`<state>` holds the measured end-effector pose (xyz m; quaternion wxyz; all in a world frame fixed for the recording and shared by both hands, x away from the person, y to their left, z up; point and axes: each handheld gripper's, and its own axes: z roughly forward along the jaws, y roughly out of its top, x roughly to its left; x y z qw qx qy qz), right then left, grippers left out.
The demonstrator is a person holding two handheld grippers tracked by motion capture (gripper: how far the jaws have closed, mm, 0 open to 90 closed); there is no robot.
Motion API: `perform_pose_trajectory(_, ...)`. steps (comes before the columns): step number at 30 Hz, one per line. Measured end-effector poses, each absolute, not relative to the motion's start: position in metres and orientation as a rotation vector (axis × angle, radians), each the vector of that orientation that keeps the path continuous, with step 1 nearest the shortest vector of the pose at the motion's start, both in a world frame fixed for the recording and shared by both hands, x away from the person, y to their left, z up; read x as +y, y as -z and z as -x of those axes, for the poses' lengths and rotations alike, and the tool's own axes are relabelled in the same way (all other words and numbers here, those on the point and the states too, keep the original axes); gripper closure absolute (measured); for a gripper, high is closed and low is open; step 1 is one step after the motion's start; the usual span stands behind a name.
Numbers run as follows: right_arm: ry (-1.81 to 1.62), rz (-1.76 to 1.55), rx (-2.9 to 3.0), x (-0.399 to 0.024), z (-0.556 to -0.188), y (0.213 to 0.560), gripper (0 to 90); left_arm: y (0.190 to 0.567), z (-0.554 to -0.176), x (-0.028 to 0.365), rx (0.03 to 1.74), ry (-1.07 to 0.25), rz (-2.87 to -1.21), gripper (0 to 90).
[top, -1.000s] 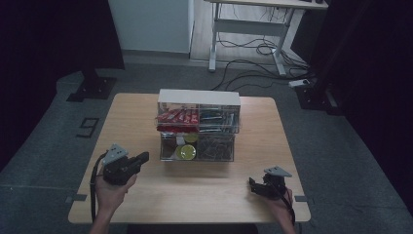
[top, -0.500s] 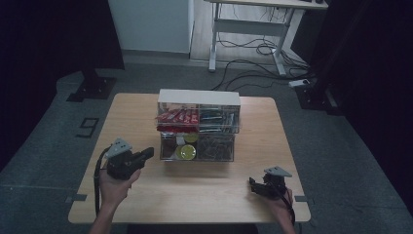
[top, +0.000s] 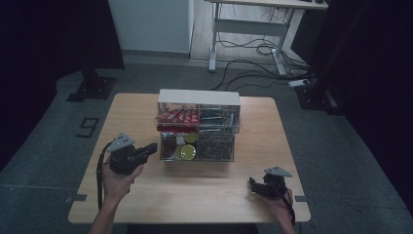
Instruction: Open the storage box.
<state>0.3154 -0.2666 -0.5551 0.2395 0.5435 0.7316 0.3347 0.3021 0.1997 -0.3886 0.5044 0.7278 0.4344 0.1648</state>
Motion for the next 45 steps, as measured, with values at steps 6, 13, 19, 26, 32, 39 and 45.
perform_pose_trajectory(6,-0.915,-1.488,2.002,-0.267,-0.315,0.555,20.4,0.382,-0.304,0.198,1.033,-0.388,-1.755,89.6)
perform_pose_trajectory(13,-0.915,-1.489,2.001,-0.267,-0.315,0.555,20.5,0.376,-0.307,0.197,1.028,-0.386,-1.751,90.0)
perform_pose_trajectory(19,-0.915,-1.489,2.001,-0.267,-0.315,0.555,20.5,0.373,-0.311,0.194,1.023,-0.380,-1.758,90.0)
perform_pose_trajectory(26,-0.915,-1.489,2.001,-0.267,-0.315,0.555,20.6,0.372,-0.316,0.189,1.014,-0.372,-1.764,90.0)
perform_pose_trajectory(32,-0.915,-1.489,2.001,-0.267,-0.315,0.555,20.6,0.370,-0.321,0.184,1.010,-0.368,-1.771,90.0)
perform_pose_trajectory(39,-0.915,-1.489,2.001,-0.267,-0.315,0.555,20.6,0.367,-0.327,0.179,1.002,-0.364,-1.784,90.0)
perform_pose_trajectory(45,-0.915,-1.489,2.001,-0.267,-0.315,0.555,20.6,0.364,-0.333,0.173,0.990,-0.349,-1.797,90.0)
